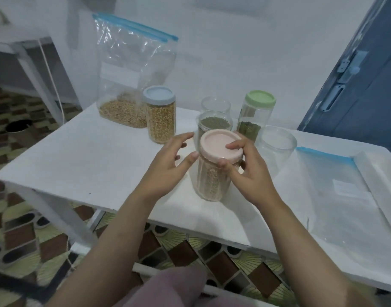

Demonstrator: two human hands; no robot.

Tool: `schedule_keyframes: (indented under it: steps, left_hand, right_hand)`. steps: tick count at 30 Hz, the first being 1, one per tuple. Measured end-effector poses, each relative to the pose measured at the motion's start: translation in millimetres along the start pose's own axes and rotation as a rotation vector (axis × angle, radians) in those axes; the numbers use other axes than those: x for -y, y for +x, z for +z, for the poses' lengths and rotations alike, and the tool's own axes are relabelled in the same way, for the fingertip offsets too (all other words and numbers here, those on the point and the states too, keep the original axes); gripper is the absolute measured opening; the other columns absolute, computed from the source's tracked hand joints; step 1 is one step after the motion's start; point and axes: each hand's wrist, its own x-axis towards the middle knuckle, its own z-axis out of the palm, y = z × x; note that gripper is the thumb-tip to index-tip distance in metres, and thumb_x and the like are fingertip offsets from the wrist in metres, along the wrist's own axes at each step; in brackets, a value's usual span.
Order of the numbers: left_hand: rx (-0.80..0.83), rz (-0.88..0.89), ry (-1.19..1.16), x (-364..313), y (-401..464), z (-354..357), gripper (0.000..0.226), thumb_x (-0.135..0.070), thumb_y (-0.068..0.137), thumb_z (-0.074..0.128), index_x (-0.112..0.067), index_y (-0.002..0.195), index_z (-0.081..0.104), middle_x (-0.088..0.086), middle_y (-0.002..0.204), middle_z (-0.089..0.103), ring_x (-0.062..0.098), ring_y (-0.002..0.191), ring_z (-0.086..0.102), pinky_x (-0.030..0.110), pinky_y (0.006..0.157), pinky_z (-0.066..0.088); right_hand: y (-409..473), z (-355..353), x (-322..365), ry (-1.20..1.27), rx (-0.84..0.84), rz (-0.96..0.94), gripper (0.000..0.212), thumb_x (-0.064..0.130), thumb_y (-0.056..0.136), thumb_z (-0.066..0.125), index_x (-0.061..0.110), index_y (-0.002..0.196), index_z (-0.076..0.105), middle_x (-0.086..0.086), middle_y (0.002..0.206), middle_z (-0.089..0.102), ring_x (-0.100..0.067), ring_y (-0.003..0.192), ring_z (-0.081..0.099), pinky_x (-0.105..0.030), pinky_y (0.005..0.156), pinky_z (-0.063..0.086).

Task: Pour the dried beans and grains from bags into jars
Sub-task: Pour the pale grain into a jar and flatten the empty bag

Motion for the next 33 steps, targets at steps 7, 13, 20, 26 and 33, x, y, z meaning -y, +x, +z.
schedule_keyframes:
  steps: [7,13,20,26,33]
  left_hand:
    - [-0.267,0.028,0.219,41,28,-36,0.053,-0.031,0.097,0.060,-0.024,0.146,0.040,0.000,0.152,0.030,0.013,0.143,0.026,0.030,0.115,0.027]
    - [-0.256,-0.008,0.248,76,89,-75,0.089,-0.022,0.085,0.075,-0.042,0.152,0.019,0.011,0.159,0.004,0.027,0.149,0.011,0.042,0.117,0.026]
    - [-0.128,0.105,0.306,107,145,-88,0.078,-0.023,0.078,0.081,-0.027,0.142,0.038,0.014,0.152,0.024,0.025,0.133,0.038,0.023,0.097,0.032]
    - [-0.093,0.170,0.336,126,169,-93,0.065,-0.018,0.077,0.078,-0.024,0.130,0.040,0.010,0.138,0.036,0.036,0.092,0.061,0.043,0.082,0.052]
    - [-0.148,0.177,0.359,137,195,-90,0.063,-0.015,0.079,0.077,-0.021,0.129,0.040,0.015,0.140,0.034,0.038,0.103,0.058,0.042,0.076,0.049]
  right_hand:
    - [25,41,0,-0.002,-0.042,-0.023,0.035,0.029,0.084,0.079,0.019,0.108,0.056,0.010,0.134,0.054,-0.002,0.121,0.050,-0.044,0.093,0.051]
    - [59,87,0,-0.051,-0.150,-0.026,0.037,0.044,0.081,0.075,0.027,0.105,0.053,0.008,0.133,0.054,-0.014,0.129,0.049,-0.041,0.096,0.049]
    - [97,124,-2,-0.138,-0.329,0.003,0.035,0.038,0.081,0.076,0.023,0.101,0.051,0.029,0.120,0.051,-0.018,0.134,0.046,-0.023,0.088,0.041]
    - [127,137,-2,-0.331,-0.322,0.082,0.038,0.036,0.087,0.073,0.011,0.106,0.051,0.018,0.117,0.046,-0.023,0.129,0.047,-0.024,0.089,0.040]
    - [172,125,17,-0.680,-0.060,0.257,0.042,0.047,0.083,0.073,0.020,0.098,0.045,0.002,0.108,0.048,-0.021,0.100,0.045,-0.031,0.074,0.034]
